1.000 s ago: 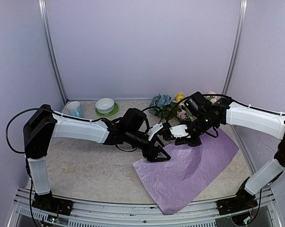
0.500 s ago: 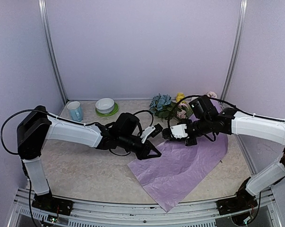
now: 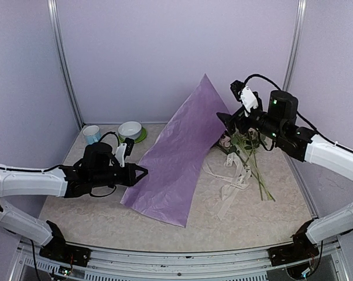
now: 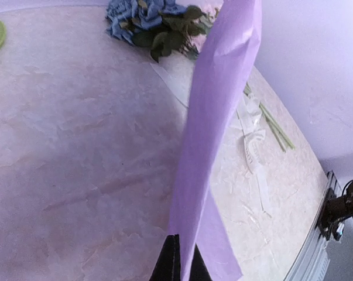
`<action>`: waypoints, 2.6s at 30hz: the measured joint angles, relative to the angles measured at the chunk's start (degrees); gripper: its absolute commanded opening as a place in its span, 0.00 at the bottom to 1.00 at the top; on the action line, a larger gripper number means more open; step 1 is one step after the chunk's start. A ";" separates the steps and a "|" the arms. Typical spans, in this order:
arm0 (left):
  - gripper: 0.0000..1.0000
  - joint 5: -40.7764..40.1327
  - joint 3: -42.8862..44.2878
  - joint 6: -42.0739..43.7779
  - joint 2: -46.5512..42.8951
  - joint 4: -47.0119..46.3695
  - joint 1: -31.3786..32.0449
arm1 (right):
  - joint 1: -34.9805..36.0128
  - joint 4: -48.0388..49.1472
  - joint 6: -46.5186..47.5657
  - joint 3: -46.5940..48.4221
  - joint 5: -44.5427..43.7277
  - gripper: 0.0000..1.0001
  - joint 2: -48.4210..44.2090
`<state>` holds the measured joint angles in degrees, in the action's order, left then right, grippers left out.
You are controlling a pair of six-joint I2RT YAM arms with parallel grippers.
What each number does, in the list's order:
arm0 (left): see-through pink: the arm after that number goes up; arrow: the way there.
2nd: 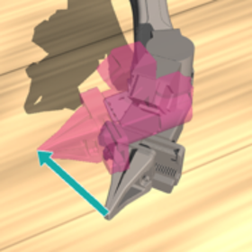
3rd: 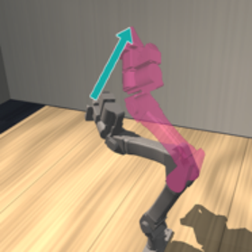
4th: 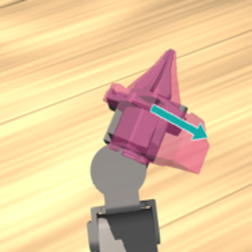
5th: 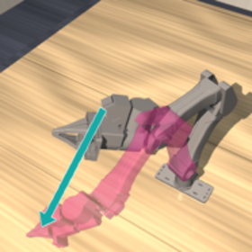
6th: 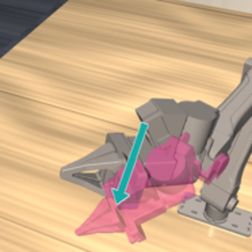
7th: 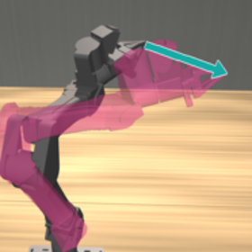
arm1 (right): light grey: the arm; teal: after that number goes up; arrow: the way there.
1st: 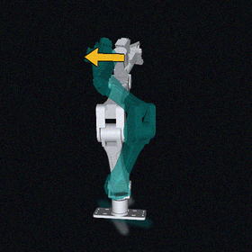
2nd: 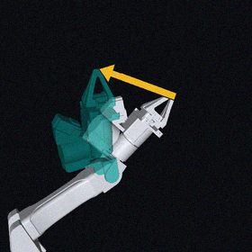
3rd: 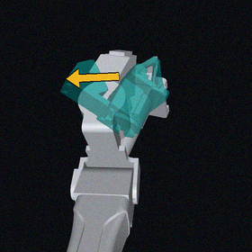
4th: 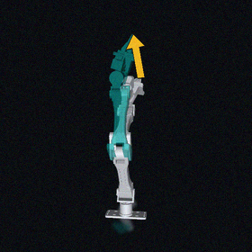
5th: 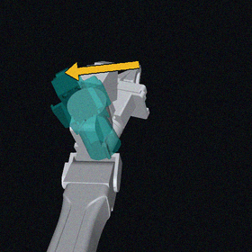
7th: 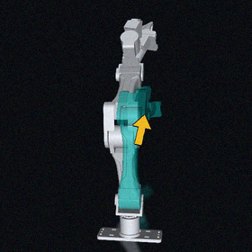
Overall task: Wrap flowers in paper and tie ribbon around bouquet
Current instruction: Pass from the right arm to the left, then move the ribbon to the center of the board.
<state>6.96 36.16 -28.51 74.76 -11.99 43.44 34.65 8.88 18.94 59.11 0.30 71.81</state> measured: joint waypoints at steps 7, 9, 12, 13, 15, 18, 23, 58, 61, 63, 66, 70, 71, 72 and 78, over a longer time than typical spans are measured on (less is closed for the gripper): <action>0.00 -12.90 -4.04 -8.35 -14.38 2.43 -0.42 | -2.80 -10.69 -14.69 3.17 -7.80 0.98 9.20; 0.00 -14.82 -5.40 -10.64 -15.43 3.48 -0.39 | -3.08 -14.53 -16.24 4.11 -9.42 0.99 13.55; 0.00 -16.09 -7.30 -13.66 -15.50 5.75 -0.17 | -3.65 -18.69 -16.79 6.49 -11.32 0.99 19.45; 0.00 -16.50 -7.63 -14.47 -15.45 6.82 0.07 | -4.11 -19.89 -16.79 7.89 -11.93 0.99 21.40; 0.00 -17.33 -7.65 -15.30 -15.30 7.91 1.01 | -5.35 -21.38 -16.46 11.19 -13.03 0.99 25.18; 0.00 -19.23 -7.39 -16.06 -14.67 8.98 3.72 | -7.54 -22.47 -15.08 17.20 -14.56 0.99 32.09; 0.00 -20.81 -5.07 -15.52 -10.99 10.49 7.37 | -9.68 -23.45 -12.17 25.62 -17.55 0.99 44.68; 0.00 9.53 26.73 6.21 14.10 1.38 3.85 | -26.05 -26.71 -18.23 24.39 -6.56 0.87 34.45; 0.00 8.09 22.29 -0.50 14.21 1.29 -1.77 | -26.05 -26.93 -19.15 24.17 -1.70 0.77 28.48; 0.00 6.12 17.75 -4.79 14.27 1.64 -4.33 | -25.51 -27.41 -20.31 23.41 2.01 0.74 26.40; 0.00 3.39 12.92 -8.83 14.82 4.02 -5.25 | -23.52 -27.85 -21.97 18.25 6.69 0.72 24.28; 0.00 1.07 10.14 -12.24 15.76 6.27 -6.36 | -15.74 -30.95 -23.19 10.01 10.99 0.65 24.20; 0.00 0.72 9.97 -12.68 16.06 6.69 -6.73 | -13.46 -32.17 -23.47 8.66 12.13 0.64 24.30; 0.00 0.48 9.88 -13.11 16.44 6.97 -6.97 | -11.78 -33.07 -23.76 7.74 13.11 0.62 24.30; 0.00 0.02 8.11 -14.69 19.15 7.80 -7.48 | -7.34 -35.80 -25.07 1.79 17.97 0.54 20.55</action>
<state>6.98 44.27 -43.20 93.91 -4.19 35.97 27.31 -26.92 -6.13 60.90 18.26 92.36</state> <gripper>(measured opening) 0.006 0.568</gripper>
